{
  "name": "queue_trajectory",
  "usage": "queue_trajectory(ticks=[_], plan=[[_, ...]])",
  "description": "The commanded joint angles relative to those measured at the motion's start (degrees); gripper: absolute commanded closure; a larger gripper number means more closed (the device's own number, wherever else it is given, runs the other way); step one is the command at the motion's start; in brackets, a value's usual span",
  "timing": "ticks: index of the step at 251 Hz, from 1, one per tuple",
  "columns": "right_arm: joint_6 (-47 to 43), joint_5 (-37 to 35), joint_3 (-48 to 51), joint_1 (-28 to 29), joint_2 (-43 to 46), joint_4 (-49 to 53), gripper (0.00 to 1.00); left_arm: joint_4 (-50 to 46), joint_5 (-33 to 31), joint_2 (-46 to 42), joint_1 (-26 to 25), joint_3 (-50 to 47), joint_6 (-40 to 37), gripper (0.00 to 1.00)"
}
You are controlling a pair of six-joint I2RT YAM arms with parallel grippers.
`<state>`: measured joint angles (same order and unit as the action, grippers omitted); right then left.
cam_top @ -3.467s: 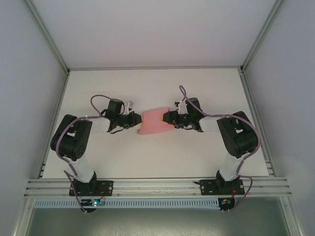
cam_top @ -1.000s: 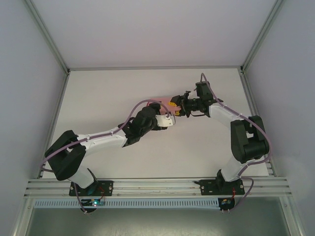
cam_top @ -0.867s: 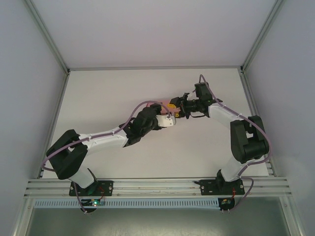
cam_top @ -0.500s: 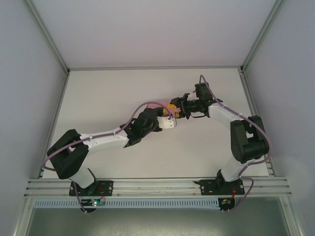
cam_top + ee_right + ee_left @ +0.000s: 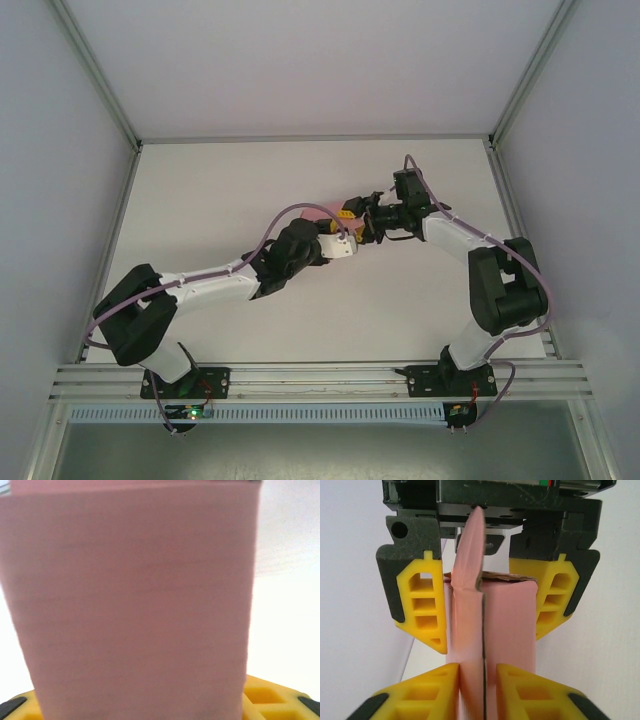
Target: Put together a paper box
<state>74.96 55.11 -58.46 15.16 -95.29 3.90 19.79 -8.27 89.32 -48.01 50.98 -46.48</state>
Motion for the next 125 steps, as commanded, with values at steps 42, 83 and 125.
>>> queue_trajectory(ticks=[42, 83, 125], plan=[[5.1, 1.0, 2.5, 0.2, 3.0, -7.9, 0.69, -2.3, 0.6, -0.3, -0.1, 1.7, 2.3, 0.67], [5.6, 1.4, 2.6, 0.0, 3.3, -7.8, 0.7, -6.6, -0.8, -0.8, 0.0, 2.0, 2.1, 0.37], [5.1, 2.9, 2.3, 0.3, 3.8, -5.6, 0.7, -8.1, -3.4, -0.3, 1.0, 2.2, 1.7, 0.39]])
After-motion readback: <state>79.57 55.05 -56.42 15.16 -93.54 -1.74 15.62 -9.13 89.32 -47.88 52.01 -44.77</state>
